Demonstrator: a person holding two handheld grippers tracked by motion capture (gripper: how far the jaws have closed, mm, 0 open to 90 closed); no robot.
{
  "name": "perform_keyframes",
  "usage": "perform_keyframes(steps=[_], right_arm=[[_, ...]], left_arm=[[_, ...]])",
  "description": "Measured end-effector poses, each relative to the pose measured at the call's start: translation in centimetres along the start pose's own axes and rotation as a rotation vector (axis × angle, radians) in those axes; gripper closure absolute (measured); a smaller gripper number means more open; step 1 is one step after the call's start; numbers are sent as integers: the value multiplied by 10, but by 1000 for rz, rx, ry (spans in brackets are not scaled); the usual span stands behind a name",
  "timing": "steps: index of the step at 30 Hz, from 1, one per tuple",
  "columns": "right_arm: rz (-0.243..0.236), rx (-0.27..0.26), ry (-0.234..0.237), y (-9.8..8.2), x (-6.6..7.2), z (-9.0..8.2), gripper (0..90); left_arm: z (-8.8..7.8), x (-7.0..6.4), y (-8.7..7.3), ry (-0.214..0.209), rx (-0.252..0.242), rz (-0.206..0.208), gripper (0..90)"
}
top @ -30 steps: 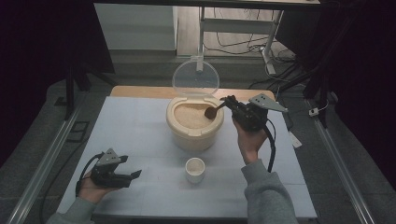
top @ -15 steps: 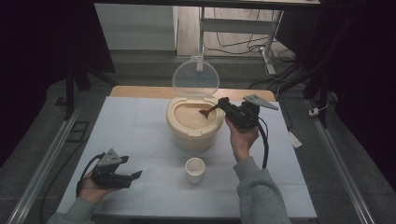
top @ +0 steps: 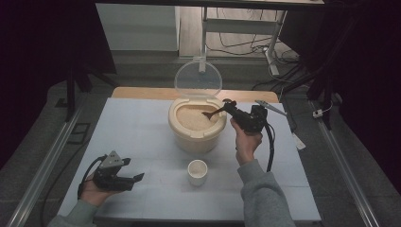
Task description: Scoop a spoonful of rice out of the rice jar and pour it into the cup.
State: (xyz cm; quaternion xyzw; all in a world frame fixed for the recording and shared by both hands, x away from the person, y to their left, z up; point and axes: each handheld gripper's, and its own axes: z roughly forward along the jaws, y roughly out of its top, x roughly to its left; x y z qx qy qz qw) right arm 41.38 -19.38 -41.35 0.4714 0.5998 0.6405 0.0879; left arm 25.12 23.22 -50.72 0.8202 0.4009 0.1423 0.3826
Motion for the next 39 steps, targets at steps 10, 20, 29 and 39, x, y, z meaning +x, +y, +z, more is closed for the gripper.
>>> perform_keyframes(steps=[10, 20, 29, 39], right_arm=[[63, -12, 18, -1, -2, 0, 827], [138, -14, 30, -2, -4, 0, 825], [233, -25, 66, -3, -7, -2, 835], [344, -35, 81, -3, -16, -9, 836]], left_arm=[[0, 0, 0, 7, 4, 12, 205], [-1, -1, 0, 5, 3, 15, 206], [-1, -1, 0, 4, 2, 16, 205], [-1, -1, 0, 4, 2, 17, 205]])
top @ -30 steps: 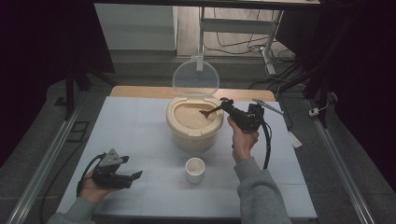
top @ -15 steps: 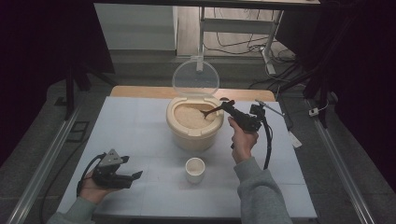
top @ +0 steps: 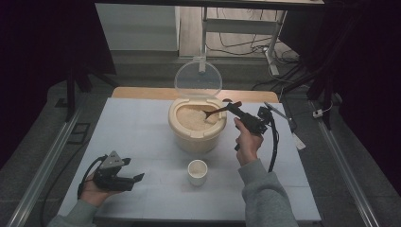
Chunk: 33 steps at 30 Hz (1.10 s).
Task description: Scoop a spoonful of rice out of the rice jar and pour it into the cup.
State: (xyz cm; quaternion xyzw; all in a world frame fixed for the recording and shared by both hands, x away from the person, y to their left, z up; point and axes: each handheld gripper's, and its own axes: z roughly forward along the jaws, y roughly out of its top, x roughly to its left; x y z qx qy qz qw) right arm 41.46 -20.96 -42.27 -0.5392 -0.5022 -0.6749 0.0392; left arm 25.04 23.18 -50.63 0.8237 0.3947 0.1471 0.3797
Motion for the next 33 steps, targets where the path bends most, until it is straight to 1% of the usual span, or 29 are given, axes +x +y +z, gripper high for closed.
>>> perform_keyframes(steps=[3, 5, 10, 17, 19, 20, 24, 29, 32, 33], right_arm=[[41, -9, 14, -1, -4, -1, 836], [57, -13, 21, -1, -6, -2, 836], [58, -6, 26, 1, -6, -6, 835], [59, -25, 33, 2, -6, -8, 836], [58, -19, 37, 3, -6, -10, 836], [65, -30, 38, 3, -6, -9, 836], [74, -30, 40, 4, -7, -11, 836], [109, -23, 54, 4, -8, -13, 836], [126, -34, 61, 4, -9, -12, 835], [121, -19, 63, 5, -10, -14, 836]], left_arm=[[0, 0, 0, 1, 0, 0, 205], [0, 0, 0, 2, 0, 0, 205], [1, 0, 0, 2, 1, 1, 205], [0, 0, 0, 4, 1, 3, 205], [0, 0, 0, 5, 2, 4, 205], [0, 0, 0, 5, 2, 4, 206], [0, 0, 0, 7, 1, 5, 206], [0, -1, 0, 6, 2, 6, 205], [0, 0, 0, 7, 1, 6, 206], [0, 0, 0, 7, 1, 5, 205]])
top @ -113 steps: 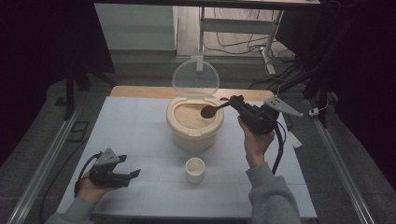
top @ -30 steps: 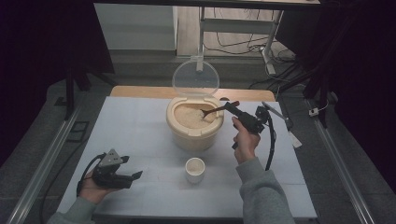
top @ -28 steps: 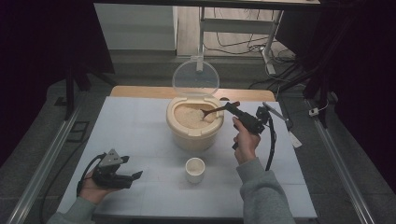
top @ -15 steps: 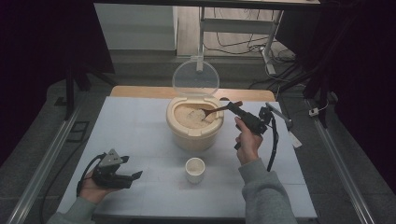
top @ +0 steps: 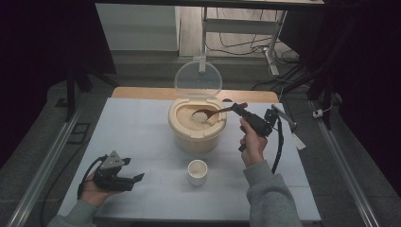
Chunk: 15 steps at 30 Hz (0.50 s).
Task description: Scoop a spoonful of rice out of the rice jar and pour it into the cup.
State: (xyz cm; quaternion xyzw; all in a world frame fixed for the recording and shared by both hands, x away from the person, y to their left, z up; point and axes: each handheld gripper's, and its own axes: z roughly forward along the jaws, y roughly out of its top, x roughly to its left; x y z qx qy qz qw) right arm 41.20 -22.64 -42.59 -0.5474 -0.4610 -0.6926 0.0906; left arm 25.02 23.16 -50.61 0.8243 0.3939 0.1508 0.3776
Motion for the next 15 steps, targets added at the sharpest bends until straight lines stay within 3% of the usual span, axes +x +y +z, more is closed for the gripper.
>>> perform_keyframes(steps=[7, 9, 15], right_arm=[[40, -26, 16, 1, 0, 0, 835], [34, -8, 15, 2, 0, -2, 835], [39, -18, 25, 2, 2, -3, 835]], left_arm=[[0, 0, 0, 0, 1, 0, 206], [0, 0, 0, 0, 1, 0, 205], [0, 0, 0, 1, 1, 0, 205]])
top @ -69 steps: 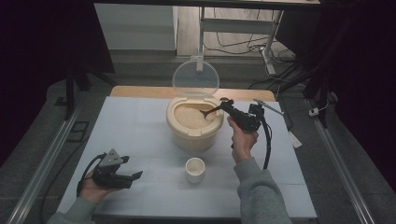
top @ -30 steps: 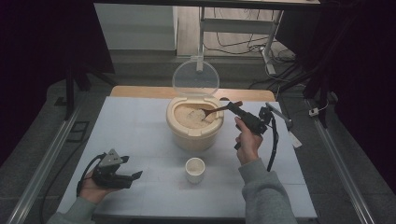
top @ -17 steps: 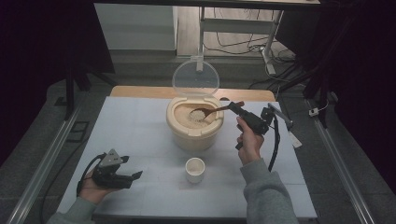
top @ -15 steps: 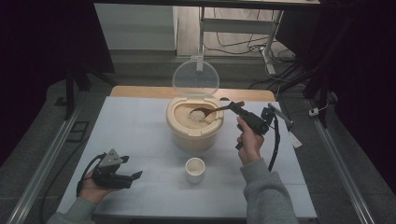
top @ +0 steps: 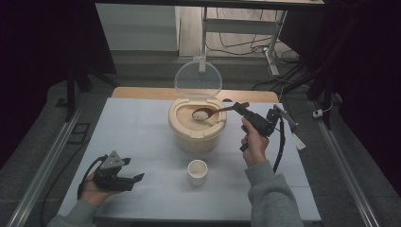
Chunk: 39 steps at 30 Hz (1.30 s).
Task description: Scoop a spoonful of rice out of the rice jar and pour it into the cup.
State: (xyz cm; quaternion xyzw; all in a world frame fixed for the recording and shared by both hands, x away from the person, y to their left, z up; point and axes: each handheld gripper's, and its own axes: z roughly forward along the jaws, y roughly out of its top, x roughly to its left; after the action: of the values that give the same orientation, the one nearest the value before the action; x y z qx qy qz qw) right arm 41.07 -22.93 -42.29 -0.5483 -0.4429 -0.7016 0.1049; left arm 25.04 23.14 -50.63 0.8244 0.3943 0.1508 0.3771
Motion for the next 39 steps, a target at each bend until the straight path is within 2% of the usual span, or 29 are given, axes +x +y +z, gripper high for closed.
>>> perform_keyframes(steps=[16, 20, 26, 32, 39], right_arm=[[-10, 22, 10, -1, 7, -14, 835], [-20, 47, 10, -4, 11, -23, 835], [-8, 78, 19, -9, 15, -39, 835], [-17, 129, 29, -19, 18, -51, 835], [-43, 207, -8, -32, 14, -56, 835]], left_arm=[[0, 0, 0, -3, 1, 1, 205], [0, 0, 0, -4, 1, 1, 205], [0, 0, 0, -5, 0, 0, 205], [0, 0, 1, -4, -2, 3, 205], [1, 1, 1, -5, 1, 0, 205]])
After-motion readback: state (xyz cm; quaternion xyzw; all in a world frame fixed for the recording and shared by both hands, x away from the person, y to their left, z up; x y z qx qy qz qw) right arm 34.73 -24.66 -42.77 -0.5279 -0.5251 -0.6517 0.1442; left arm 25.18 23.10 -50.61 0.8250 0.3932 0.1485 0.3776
